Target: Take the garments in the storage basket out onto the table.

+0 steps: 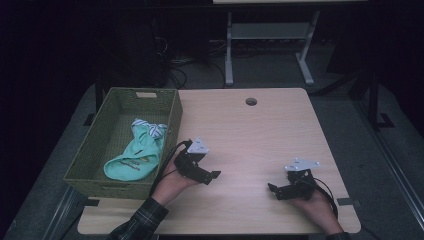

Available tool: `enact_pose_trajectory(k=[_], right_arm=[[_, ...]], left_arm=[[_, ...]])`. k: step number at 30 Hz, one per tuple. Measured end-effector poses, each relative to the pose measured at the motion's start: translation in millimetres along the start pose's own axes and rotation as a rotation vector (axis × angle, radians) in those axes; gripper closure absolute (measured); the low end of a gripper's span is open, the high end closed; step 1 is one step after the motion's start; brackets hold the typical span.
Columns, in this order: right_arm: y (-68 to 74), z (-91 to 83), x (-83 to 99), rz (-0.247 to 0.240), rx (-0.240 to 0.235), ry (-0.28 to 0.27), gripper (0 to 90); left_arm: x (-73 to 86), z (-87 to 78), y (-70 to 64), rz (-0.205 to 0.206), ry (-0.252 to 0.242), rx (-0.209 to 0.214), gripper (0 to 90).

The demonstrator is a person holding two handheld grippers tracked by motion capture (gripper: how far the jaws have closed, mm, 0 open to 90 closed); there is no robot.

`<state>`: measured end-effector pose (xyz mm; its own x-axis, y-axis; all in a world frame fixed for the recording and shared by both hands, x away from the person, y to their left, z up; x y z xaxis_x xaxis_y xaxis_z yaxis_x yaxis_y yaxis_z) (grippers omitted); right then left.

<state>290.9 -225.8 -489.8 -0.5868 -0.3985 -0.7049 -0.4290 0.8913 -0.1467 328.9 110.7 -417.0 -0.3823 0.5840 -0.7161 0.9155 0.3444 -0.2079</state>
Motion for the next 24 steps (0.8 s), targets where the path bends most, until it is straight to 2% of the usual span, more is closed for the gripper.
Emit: enact_pose_trajectory(k=[8,11,22,24], right_arm=[[0.3,0.1,-0.2,0.003,0.000,0.000,2.6],[0.2,0.3,-0.3,0.003,0.001,-0.001,2.5],[0.3,0.4,-0.4,0.003,0.000,-0.001,2.6],[0.3,0.4,-0.3,0.004,0.000,-0.002,2.5]], left_arm=[[-4.6,-5.3,-0.4,0.007,-0.004,0.008,13.7],[-6.5,-6.4,-1.0,0.007,-0.004,0.027,13.7],[-16.7,-16.3,-3.4,0.030,-0.023,0.037,13.7],[-18.5,-18.8,-3.1,0.040,-0.014,0.034,13.7]])
Point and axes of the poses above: each handheld gripper's, and its own axes: z roughly forward along the jaws, x roughly out of its underside, y roughly to its left, the point moved 1 cm from there along z, roughly forward along the jaws, and after that the axes turned 15 degrees about x, right-handed, at the moved point
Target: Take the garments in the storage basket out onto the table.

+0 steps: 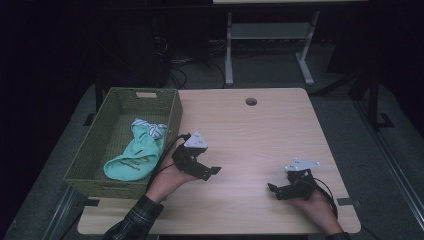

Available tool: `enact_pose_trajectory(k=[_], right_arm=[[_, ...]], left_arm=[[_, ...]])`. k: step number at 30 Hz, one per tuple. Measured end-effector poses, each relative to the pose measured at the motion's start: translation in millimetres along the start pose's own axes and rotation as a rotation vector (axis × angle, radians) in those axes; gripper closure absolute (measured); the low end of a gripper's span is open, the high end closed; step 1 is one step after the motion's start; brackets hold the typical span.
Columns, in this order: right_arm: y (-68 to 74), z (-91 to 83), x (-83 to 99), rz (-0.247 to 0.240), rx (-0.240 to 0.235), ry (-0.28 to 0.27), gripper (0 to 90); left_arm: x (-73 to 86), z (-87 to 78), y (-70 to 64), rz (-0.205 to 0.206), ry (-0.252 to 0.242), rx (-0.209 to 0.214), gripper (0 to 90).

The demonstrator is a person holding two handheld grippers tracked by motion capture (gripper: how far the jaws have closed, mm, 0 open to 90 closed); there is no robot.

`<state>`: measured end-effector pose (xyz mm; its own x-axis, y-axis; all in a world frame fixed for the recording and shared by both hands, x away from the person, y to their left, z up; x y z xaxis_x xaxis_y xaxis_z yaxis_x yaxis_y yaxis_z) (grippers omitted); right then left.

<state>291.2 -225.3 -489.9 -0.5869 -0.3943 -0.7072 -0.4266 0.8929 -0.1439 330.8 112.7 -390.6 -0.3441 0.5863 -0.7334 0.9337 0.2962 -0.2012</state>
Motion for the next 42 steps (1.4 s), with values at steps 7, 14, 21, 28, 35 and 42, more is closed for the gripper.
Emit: enact_pose_trajectory(k=[7,14,21,28,35,42], right_arm=[[0.0,0.0,0.0,0.000,0.001,0.000,2.5],[0.0,0.1,0.0,0.000,0.001,0.000,2.6],[0.0,0.1,0.0,0.000,0.001,-0.001,2.6],[0.0,0.1,0.0,0.000,0.001,-0.001,2.6],[-0.1,0.0,0.0,-0.001,0.000,0.000,2.6],[0.0,0.2,-0.3,-0.002,0.001,0.000,2.6]], left_arm=[[-3.2,-8.0,2.0,0.000,-0.014,0.002,13.7],[-5.9,-15.0,5.4,-0.001,-0.031,0.000,13.7],[-5.4,-21.6,10.1,-0.006,-0.030,0.001,13.7],[-6.6,-27.1,13.9,0.004,-0.028,0.004,13.7],[-7.5,-35.7,18.2,-0.005,-0.040,-0.013,13.6],[-4.0,-47.7,25.3,-0.025,-0.061,-0.051,13.6]])
Point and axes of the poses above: each handheld gripper's, and its own axes: z roughly forward along the jaws, x roughly out of its underside, y roughly to its left, the point moved 1 cm from there along z, roughly forward along the jaws, and after that the axes turned 15 degrees about x, right-handed, at the moved point
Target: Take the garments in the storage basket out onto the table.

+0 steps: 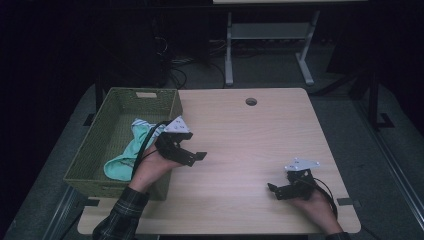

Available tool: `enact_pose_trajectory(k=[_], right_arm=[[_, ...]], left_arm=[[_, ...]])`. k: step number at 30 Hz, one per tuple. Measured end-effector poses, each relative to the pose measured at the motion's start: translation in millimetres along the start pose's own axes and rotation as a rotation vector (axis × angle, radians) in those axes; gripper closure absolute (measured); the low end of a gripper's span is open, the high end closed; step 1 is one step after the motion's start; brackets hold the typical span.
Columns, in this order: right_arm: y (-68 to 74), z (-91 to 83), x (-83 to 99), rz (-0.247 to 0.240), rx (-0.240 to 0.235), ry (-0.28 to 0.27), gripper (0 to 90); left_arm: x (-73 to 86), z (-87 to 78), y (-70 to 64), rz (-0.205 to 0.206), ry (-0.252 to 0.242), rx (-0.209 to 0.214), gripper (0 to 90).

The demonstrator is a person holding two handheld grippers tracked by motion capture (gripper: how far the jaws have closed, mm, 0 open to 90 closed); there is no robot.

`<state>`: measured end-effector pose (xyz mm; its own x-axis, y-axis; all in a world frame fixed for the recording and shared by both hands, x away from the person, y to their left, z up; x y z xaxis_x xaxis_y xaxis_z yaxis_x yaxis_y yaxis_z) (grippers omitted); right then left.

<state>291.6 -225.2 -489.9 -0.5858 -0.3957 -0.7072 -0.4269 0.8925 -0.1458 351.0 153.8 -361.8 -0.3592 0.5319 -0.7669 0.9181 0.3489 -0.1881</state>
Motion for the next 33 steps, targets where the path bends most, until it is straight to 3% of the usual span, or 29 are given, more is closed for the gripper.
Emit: enact_pose_trajectory(k=[10,24,33], right_arm=[[0.0,0.0,-0.1,0.000,0.000,0.001,2.6],[-0.2,0.2,-0.1,-0.003,0.001,-0.002,2.6],[-0.2,0.2,-0.1,-0.003,0.000,-0.002,2.5]], left_arm=[[7.0,-12.0,11.5,-0.028,0.000,-0.034,13.6],[14.8,-39.2,23.6,-0.074,-0.041,-0.083,13.7],[21.1,-52.4,30.7,-0.087,-0.030,-0.107,13.8]])
Point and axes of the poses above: each handheld gripper's, and its own axes: z roughly forward along the jaws, x roughly out of its underside, y roughly to its left, the point moved 1 cm from there along z, roughly forward along the jaws, and after that the axes turned 15 degrees about x, right-handed, at the moved point
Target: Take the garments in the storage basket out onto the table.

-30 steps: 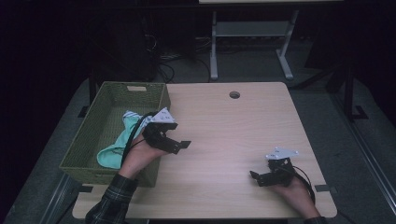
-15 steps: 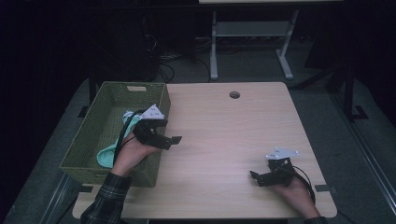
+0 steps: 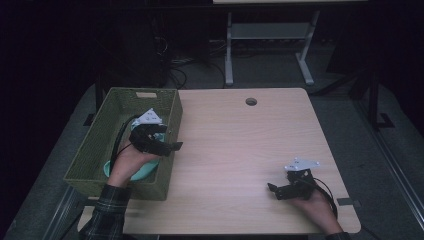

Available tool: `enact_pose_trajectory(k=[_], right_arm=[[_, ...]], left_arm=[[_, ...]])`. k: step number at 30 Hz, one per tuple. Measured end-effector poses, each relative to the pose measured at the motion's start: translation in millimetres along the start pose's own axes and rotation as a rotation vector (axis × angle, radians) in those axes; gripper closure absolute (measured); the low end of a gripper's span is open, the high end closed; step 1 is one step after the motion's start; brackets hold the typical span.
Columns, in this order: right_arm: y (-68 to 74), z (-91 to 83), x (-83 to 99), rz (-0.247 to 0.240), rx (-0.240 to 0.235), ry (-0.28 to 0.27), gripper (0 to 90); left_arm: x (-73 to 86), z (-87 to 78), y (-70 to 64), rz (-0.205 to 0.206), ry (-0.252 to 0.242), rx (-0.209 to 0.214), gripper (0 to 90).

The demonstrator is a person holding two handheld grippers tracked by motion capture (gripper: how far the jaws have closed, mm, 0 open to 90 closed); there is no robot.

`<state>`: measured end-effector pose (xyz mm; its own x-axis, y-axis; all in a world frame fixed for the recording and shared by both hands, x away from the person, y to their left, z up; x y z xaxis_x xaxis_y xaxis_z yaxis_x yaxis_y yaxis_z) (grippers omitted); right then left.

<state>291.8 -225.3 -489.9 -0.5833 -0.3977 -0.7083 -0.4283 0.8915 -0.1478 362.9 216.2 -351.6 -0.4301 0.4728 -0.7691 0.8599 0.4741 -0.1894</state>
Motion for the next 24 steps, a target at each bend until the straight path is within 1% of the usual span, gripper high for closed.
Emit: enact_pose_trajectory(k=[3,5,11,13,14,18,24], right_arm=[[0.0,0.0,0.0,0.000,0.000,0.000,2.6],[0.0,0.0,0.0,0.000,0.000,0.000,2.6],[0.0,0.1,0.0,0.000,0.000,0.000,2.6],[0.0,0.0,0.0,0.000,0.000,0.000,2.6],[0.0,0.0,0.0,0.000,0.000,0.000,2.6],[0.0,0.0,0.0,0.000,0.000,0.000,2.5],[0.1,0.0,0.0,0.001,0.000,0.000,2.6]], left_arm=[[1.3,-3.1,1.7,-0.006,0.000,-0.008,13.8],[1.6,-4.5,2.8,-0.002,0.002,-0.008,13.9],[5.1,-12.4,8.4,-0.015,-0.003,-0.026,13.9],[6.6,-14.2,10.0,-0.029,-0.011,-0.033,13.9],[7.3,-16.0,11.1,-0.027,-0.004,-0.036,13.9],[9.1,-20.1,13.8,-0.032,-0.005,-0.045,14.0],[14.5,-31.3,22.2,-0.052,-0.020,-0.078,14.1]])
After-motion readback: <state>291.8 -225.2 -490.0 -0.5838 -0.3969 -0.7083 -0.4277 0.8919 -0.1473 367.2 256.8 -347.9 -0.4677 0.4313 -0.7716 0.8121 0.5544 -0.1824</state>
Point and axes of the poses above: each handheld gripper's, and its own axes: z roughly forward along the jaws, x roughly out of its underside, y roughly to its left, the point moved 1 cm from there along z, roughly forward along the jaws, and after that the axes turned 15 degrees about x, right-handed, at the moved point
